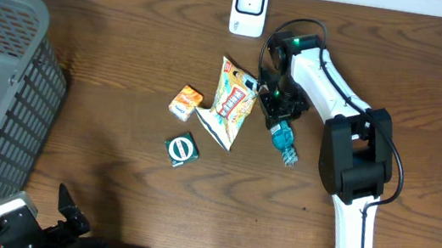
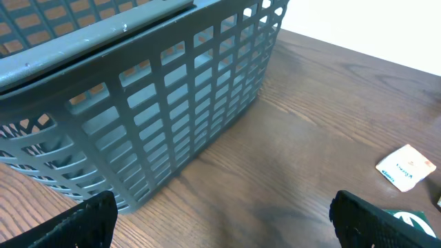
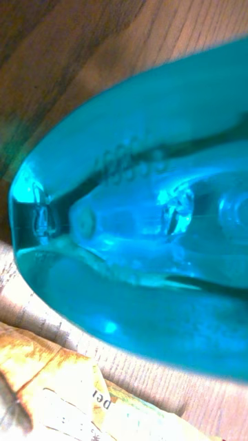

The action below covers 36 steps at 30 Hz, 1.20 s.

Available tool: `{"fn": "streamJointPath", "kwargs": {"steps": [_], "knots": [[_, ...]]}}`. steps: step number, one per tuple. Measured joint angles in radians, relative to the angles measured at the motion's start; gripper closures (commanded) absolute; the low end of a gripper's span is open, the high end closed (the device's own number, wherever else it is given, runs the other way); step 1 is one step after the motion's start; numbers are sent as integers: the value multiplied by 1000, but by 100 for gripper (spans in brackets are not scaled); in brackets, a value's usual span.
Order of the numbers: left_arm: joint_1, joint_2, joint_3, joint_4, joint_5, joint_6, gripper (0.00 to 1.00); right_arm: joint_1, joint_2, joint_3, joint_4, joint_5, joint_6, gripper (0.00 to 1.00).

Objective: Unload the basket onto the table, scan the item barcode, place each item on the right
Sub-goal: 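Lift the Listerine bottle off the table with the right gripper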

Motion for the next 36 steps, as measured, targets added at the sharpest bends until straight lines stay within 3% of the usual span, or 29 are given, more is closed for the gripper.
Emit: {"fn": "streamJointPath", "kwargs": {"steps": [5, 12, 19, 26, 30, 36], "knots": [[0, 0, 0, 0, 0, 0, 2, 0, 3, 1, -5, 0, 10, 61], [0, 0, 0, 0, 0, 0, 2, 0, 3, 6, -32, 0, 10, 57], [0, 0, 0, 0, 0, 0, 2, 2, 3, 50, -69, 0, 11, 70], [0, 0, 0, 0, 0, 0, 2, 2, 3, 57, -71, -1, 15, 75], [0, 0, 0, 0, 0, 0, 2, 2, 3, 58, -69, -4, 19, 99], [0, 0, 0, 0, 0, 0, 2, 8, 3, 59, -69, -25, 11, 99]]}}
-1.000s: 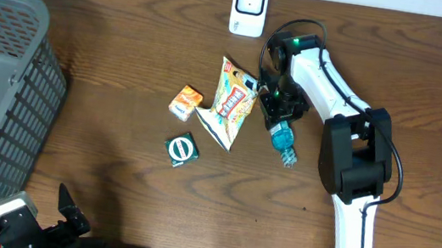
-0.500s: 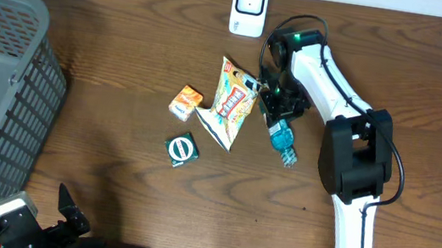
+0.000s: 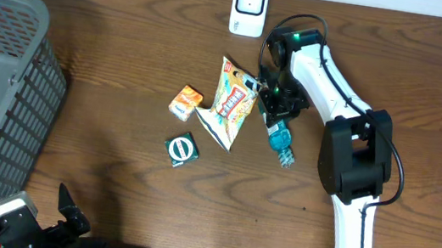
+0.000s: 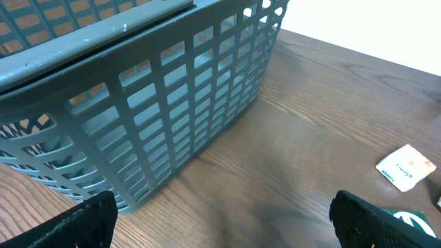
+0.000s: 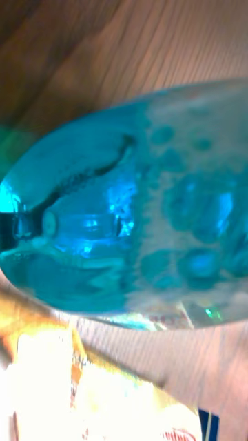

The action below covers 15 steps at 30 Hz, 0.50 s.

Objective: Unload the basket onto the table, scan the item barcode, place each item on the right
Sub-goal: 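Lift the Listerine bottle off the table with the right gripper, then tilt and carry the Listerine bottle toward the white scanner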

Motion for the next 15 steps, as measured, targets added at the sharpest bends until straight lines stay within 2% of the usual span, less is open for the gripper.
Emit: {"fn": "streamJointPath", "kwargs": {"steps": [8, 15], "knots": [[0, 0, 0, 0, 0, 0, 2, -35, 8, 0, -66, -222, -192, 99], [0, 0, 0, 0, 0, 0, 2, -148, 17, 0, -275, -504, -520, 99]]}}
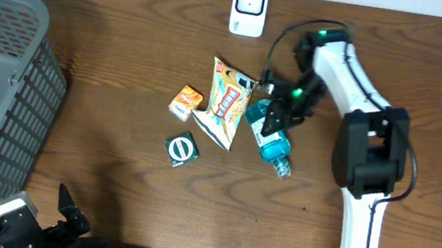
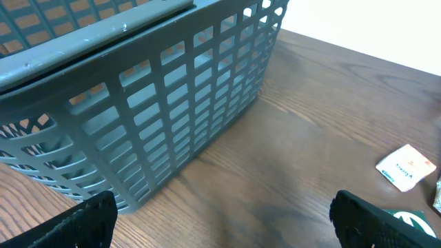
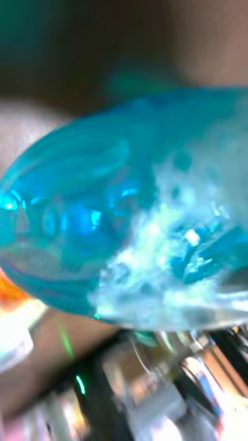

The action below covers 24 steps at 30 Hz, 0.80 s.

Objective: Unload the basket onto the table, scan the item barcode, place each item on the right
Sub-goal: 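Tilt and carry the Listerine bottle toward the white scanner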

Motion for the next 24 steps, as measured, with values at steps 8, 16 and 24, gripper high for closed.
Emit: {"fn": "streamJointPath", "kwargs": {"steps": [8, 16, 24], "knots": [[0, 0, 0, 0, 0, 0, 2, -54, 0, 0, -21, -150, -121, 99], [0, 0, 0, -1, 0, 0, 2, 12, -137, -53, -14, -163, -103, 99], [0, 0, 0, -2, 3, 0, 2, 127, -552, -332, -28, -202, -129, 99]]}}
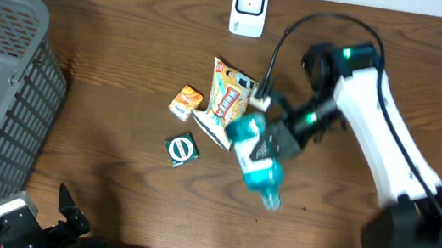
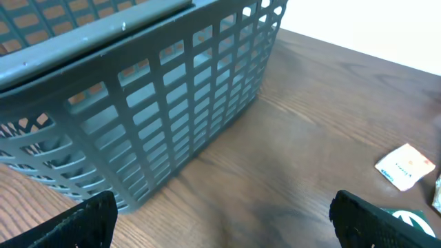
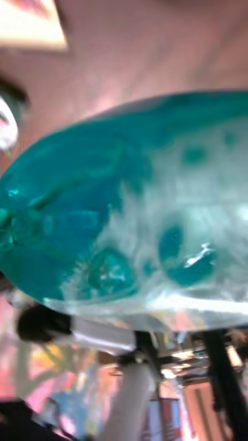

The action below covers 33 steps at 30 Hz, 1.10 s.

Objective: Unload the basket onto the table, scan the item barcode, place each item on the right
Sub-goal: 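Tilt and carry the Listerine bottle toward the white scanner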

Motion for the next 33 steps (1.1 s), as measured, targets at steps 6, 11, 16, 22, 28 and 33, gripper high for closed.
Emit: {"fn": "streamJointPath", "kwargs": {"steps": [6, 11, 16, 22, 28, 33], "knots": [[0, 0, 0, 0, 0, 0, 2, 72, -122, -226, 0, -41, -32, 99], [0, 0, 0, 0, 0, 0, 2, 89, -167, -262, 3, -60, -56, 99], [0, 0, 0, 0, 0, 0, 2, 89, -203, -262, 45, -71, -63, 99], [0, 0, 0, 0, 0, 0, 2, 90, -203, -264, 292, -48, -62, 99], [0, 0, 0, 0, 0, 0, 2, 91, -202, -268, 636, 38, 5, 99], [0, 0, 0, 0, 0, 0, 2, 93, -202, -270, 945, 214, 127, 99]]}}
